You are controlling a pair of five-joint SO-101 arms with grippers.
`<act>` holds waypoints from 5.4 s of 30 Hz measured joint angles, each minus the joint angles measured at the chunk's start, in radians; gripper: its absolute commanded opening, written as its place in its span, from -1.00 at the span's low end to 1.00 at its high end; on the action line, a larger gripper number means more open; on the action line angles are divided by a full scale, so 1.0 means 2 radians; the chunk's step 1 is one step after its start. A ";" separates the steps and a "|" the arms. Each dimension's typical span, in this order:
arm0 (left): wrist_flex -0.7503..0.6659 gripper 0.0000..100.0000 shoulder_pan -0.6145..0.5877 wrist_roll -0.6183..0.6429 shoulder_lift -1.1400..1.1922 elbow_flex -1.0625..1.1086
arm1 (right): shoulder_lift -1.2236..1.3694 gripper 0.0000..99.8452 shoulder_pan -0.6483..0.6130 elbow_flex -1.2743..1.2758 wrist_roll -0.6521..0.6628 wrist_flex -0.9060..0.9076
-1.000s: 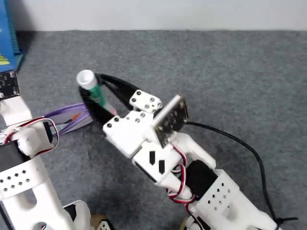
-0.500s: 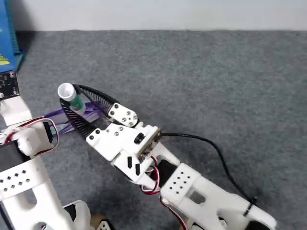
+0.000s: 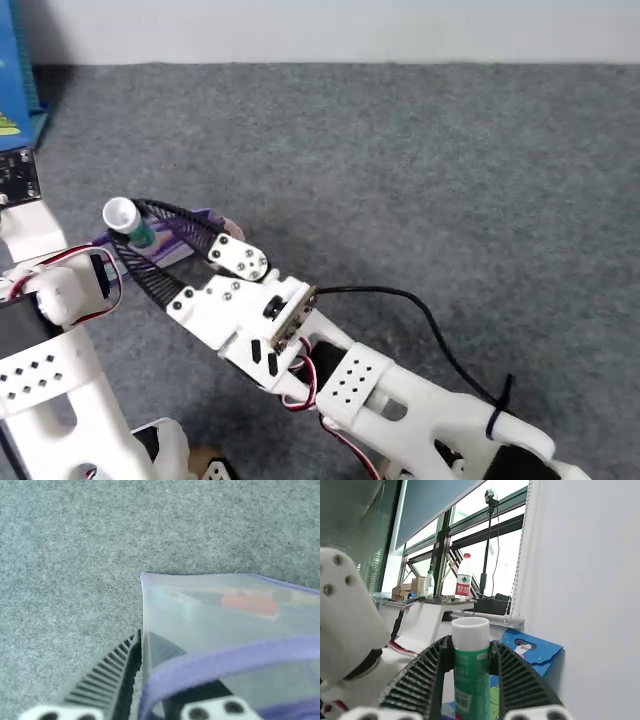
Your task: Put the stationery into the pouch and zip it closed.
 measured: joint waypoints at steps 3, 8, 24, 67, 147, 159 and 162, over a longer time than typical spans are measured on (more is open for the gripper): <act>-0.004 -0.97 0.000 0.000 0.000 0.003 | 0.005 -0.98 0.000 0.015 0.000 -0.002; -0.008 -0.97 0.000 0.000 0.000 0.005 | 0.005 -0.90 0.001 0.018 0.000 -0.002; -0.008 -0.97 0.000 0.001 -0.001 0.005 | 0.117 -0.99 0.019 0.006 0.000 -0.064; -0.010 -0.97 -0.006 0.002 -0.001 0.015 | 0.011 -0.98 0.017 -0.049 -0.124 0.242; -0.059 -0.97 -0.012 0.000 0.001 0.046 | -0.018 -0.98 0.027 -0.341 -0.188 0.828; -0.059 -0.97 -0.014 -0.001 0.006 0.047 | -0.038 -0.98 0.084 -0.341 -0.184 0.981; -0.059 -0.97 -0.014 -0.001 0.006 0.047 | -0.040 -0.98 0.117 -0.325 -0.147 0.983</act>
